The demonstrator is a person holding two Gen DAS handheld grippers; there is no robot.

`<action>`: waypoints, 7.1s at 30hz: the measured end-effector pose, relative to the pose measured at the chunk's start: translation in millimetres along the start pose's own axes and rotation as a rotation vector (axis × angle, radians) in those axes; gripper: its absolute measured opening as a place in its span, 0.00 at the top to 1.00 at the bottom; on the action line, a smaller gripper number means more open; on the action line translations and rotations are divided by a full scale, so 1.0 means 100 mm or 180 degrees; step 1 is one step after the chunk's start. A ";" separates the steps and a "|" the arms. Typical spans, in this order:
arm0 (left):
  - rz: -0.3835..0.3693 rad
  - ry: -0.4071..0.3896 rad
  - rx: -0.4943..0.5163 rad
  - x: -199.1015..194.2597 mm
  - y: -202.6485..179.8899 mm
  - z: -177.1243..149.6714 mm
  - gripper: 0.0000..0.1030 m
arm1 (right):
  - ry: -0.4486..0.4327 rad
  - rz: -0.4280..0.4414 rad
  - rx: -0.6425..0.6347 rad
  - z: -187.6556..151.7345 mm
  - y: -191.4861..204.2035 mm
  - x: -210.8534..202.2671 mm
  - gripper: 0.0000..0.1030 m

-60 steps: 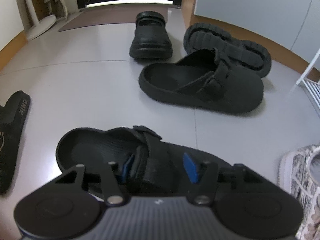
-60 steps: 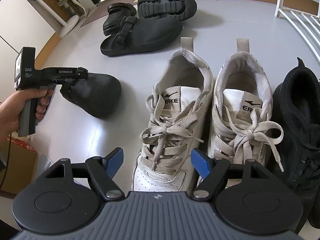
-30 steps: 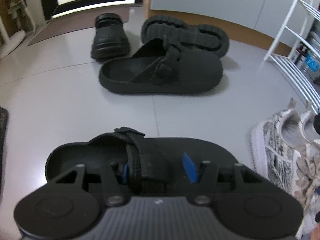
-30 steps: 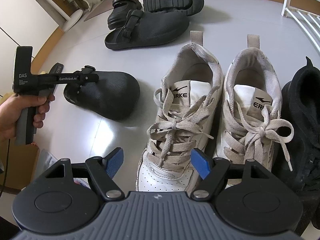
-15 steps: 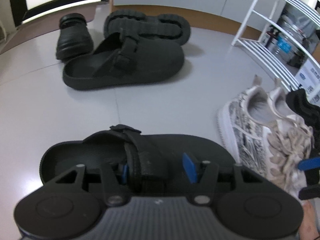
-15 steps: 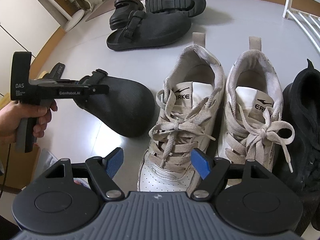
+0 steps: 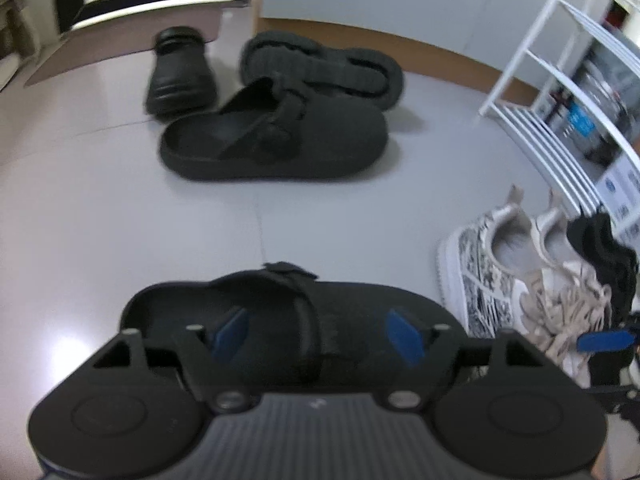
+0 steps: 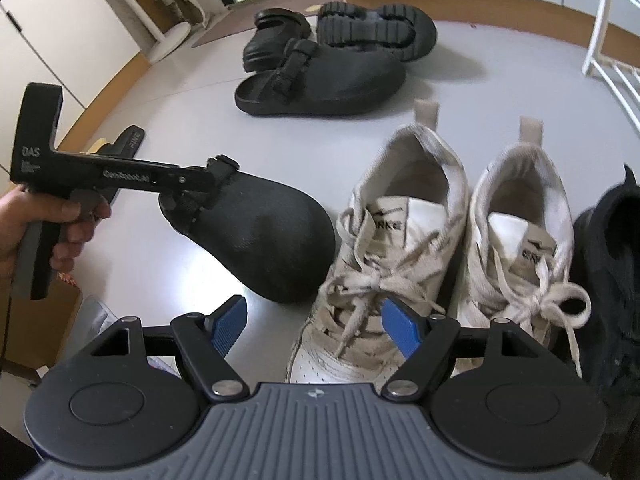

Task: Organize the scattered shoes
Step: 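Lift the black clog with the left tool toward the right tool, then close the right tool on the clog's strap while the left tool holds the clog, then open the left tool releasing the clog while the right tool pulls it away, then carry the black clog with the right tool and lower it beside the white sneakers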

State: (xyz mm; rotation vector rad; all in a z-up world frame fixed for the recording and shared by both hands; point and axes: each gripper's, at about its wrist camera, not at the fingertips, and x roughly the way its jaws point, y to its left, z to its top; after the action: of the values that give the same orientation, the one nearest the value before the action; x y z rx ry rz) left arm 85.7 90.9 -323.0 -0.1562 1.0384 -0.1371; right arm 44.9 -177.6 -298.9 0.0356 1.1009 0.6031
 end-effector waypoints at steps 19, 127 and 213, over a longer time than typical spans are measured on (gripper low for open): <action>0.0139 -0.0161 -0.0675 -0.30 0.43 -0.20 0.16 | 0.0021 0.0217 -0.1001 0.55 0.69 0.38 0.15; 0.0358 0.0088 -0.0964 -0.16 0.83 -0.43 0.16 | 0.0123 0.0051 -0.0205 0.89 0.92 1.57 0.03; 0.0389 0.0086 -0.0960 -0.16 0.88 -0.42 0.16 | 0.0087 -0.1092 0.1305 0.30 0.89 1.23 0.00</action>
State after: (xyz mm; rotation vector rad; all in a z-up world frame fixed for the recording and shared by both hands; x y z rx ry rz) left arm 45.4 177.4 -347.4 -0.3640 1.0889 0.1296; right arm 69.2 -37.3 -357.8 0.1895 1.2096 0.0657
